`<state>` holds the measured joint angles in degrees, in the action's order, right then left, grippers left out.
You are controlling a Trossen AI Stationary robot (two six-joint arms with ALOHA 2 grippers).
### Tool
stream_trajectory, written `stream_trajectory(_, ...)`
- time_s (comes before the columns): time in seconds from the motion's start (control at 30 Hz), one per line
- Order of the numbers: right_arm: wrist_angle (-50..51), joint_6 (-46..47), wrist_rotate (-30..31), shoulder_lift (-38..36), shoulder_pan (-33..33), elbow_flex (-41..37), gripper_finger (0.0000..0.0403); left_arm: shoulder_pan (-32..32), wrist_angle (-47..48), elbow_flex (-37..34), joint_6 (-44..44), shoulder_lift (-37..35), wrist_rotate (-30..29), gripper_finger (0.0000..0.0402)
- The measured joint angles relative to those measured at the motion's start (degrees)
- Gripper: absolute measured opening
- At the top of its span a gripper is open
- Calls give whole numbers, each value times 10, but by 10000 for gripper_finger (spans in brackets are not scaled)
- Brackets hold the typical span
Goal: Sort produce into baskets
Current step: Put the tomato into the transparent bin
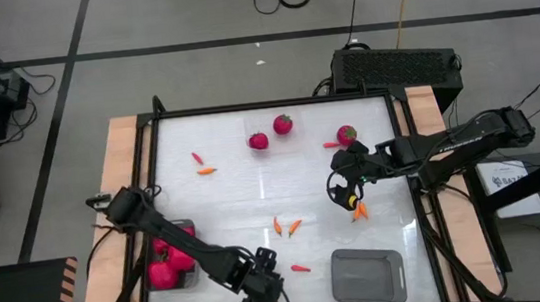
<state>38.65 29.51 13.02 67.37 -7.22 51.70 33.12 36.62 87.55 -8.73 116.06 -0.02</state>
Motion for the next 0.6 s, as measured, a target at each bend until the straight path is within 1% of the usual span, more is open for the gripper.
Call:
stream_trajectory(0.13,1,16,0,0,0,0,329,-1,2,0,0,9,14,368)
stream_trajectory(0.43,-2,29,-1,0,0,0,329,-2,54,0,1,9,15,368)
stream_trajectory(0.6,-2,40,-1,0,0,0,329,-4,59,0,3,12,16,368)
